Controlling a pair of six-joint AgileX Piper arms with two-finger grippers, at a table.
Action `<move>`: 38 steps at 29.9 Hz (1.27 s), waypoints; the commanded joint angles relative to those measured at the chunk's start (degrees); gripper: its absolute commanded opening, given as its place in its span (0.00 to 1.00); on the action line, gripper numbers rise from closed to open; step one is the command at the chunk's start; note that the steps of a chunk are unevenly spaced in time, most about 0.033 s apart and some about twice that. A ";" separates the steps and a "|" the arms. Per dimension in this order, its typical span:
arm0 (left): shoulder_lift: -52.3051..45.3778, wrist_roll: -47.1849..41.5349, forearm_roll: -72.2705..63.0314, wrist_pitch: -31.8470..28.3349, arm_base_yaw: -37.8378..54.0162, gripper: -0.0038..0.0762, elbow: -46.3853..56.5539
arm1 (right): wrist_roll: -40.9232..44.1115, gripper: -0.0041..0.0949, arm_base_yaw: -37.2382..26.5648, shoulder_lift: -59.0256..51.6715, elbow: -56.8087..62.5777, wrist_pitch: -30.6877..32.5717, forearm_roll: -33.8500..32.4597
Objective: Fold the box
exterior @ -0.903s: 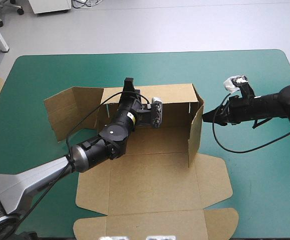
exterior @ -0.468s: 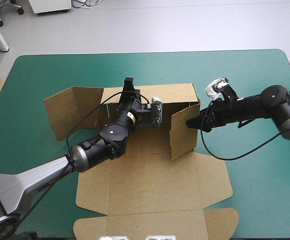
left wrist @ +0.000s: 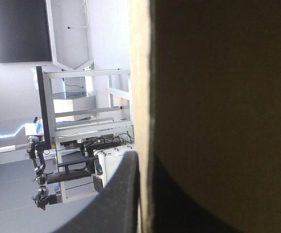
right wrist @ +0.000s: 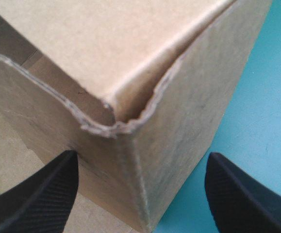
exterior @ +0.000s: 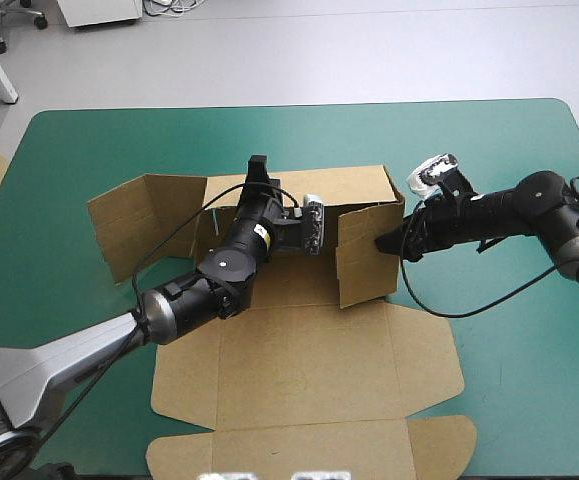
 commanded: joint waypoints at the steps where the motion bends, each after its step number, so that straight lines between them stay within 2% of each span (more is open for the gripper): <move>1: -2.29 -0.66 1.22 -0.55 -0.42 0.03 -1.00 | 0.77 0.72 0.98 -2.09 -1.35 -1.19 2.30; 5: -2.29 -0.66 1.22 -0.63 -0.42 0.03 -1.00 | 1.93 0.72 4.20 -1.39 -1.35 -1.94 1.28; 11: -2.29 -0.66 2.86 -0.92 -0.42 0.03 -1.00 | 9.30 0.69 6.33 -0.25 -1.35 -3.54 -6.19; 22: -2.29 -0.66 3.75 -1.50 -0.42 0.03 -1.00 | 9.27 0.69 6.33 0.11 -1.35 -7.81 -1.76; 27: -2.29 -0.79 3.75 -1.50 -0.42 0.03 -1.00 | 10.12 0.69 6.33 1.59 -1.35 -7.20 -0.72; 34: -2.29 -0.79 4.14 -1.50 -0.42 0.03 -1.00 | 11.79 0.59 6.33 2.61 -1.45 -7.06 -5.58; 38: -2.29 -0.79 4.84 -1.37 -0.42 0.03 -1.00 | 11.96 0.58 6.33 2.61 -1.97 -8.31 -7.15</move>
